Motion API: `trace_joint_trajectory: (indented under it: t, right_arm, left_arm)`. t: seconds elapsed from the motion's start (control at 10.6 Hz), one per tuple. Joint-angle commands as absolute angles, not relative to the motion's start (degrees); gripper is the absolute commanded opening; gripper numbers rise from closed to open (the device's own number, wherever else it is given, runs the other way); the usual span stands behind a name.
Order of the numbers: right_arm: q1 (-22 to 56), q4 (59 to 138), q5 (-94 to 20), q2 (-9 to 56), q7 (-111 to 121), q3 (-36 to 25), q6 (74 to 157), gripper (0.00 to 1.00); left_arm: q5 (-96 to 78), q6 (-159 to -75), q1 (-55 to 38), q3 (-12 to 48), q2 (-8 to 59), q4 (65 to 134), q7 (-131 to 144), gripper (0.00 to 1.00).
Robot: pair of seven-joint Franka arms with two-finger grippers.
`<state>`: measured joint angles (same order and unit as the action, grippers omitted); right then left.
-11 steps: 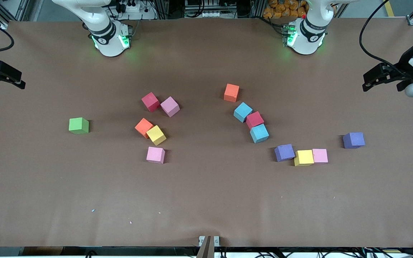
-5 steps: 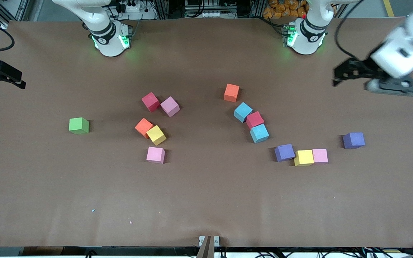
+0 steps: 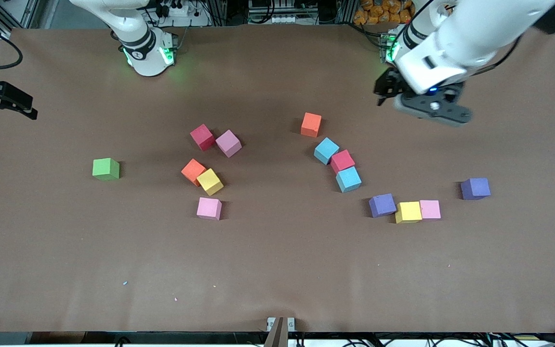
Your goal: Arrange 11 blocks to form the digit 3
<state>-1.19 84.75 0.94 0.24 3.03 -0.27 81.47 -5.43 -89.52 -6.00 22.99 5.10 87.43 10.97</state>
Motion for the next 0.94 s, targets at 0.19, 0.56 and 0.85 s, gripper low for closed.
trace_joint_trajectory:
  t: [0.19,0.56,0.85]
  right_arm:
    - [1.8,84.3,0.5,2.1,2.8,-0.4,81.7,1.00]
    - [3.3,85.1,-2.2,3.5,4.1,-0.2,82.0,1.00]
    - [11.1,89.9,-2.2,3.6,3.9,-0.2,85.3,1.00]
  left_arm:
    - [-6.2,-102.4,-5.4,32.3,4.0,101.6,19.4,1.00]
    - [-6.5,-117.8,-5.4,37.8,3.2,117.4,23.3,1.00]
    - [-6.6,-128.9,-6.0,39.4,6.3,125.9,29.3,1.00]
